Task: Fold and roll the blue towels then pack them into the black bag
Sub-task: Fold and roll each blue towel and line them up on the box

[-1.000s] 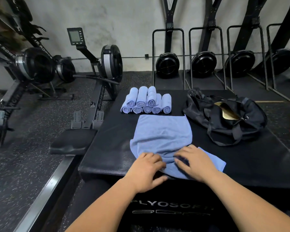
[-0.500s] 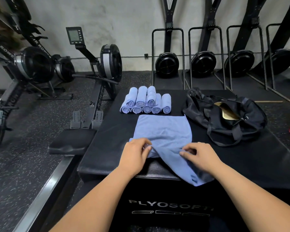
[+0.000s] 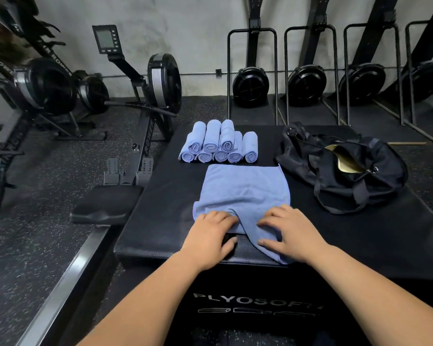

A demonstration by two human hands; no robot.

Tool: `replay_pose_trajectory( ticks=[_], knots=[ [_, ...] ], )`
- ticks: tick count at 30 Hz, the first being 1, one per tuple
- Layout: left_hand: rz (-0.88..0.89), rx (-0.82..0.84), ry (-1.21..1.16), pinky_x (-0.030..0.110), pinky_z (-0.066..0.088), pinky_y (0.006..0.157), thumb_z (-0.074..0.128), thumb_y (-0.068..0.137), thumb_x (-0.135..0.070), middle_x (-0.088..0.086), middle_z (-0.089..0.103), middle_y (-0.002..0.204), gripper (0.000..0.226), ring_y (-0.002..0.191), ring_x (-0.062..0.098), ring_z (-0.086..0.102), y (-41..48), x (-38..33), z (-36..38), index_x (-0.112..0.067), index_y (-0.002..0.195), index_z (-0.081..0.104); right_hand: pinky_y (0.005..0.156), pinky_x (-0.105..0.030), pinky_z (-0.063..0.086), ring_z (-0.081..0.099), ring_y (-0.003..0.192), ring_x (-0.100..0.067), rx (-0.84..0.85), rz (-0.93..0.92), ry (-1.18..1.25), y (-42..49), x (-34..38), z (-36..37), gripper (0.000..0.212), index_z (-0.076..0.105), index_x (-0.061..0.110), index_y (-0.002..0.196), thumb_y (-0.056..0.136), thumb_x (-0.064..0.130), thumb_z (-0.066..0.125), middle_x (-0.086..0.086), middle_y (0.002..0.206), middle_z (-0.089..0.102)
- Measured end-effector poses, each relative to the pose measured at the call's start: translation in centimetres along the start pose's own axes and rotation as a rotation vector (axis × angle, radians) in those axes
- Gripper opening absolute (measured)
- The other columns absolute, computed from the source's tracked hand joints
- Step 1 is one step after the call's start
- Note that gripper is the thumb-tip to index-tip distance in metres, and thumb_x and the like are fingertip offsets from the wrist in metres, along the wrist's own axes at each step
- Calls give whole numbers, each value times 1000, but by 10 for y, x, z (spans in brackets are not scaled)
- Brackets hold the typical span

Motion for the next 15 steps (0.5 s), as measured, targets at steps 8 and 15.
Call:
replay_pose_trajectory(
  ticks=[8,15],
  knots=[
    [-144,-149,-11,37,42,93,55,95,-47,-14,67,110,28,106,16,59,17,8,-5,-31,115,66,77,-22,52,69,77,-1,-254,551,618,17,-38,-19,4,78,30,88,91,32,80,15,84,77],
    [-164,-127,-17,35,36,99,52,98,-53,-19,66,109,26,107,10,59,25,27,-2,-38,113,66,82,-37,48,54,95,-18,-133,521,245,5,-56,-1,36,71,36,115,88,12,67,14,111,70]
  ],
)
Point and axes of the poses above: each hand's wrist, its own y-axis towards the middle knuckle, its own z-axis out of the palm, x = y × z, the point moved 7 cm from there along y, towards the middle knuckle
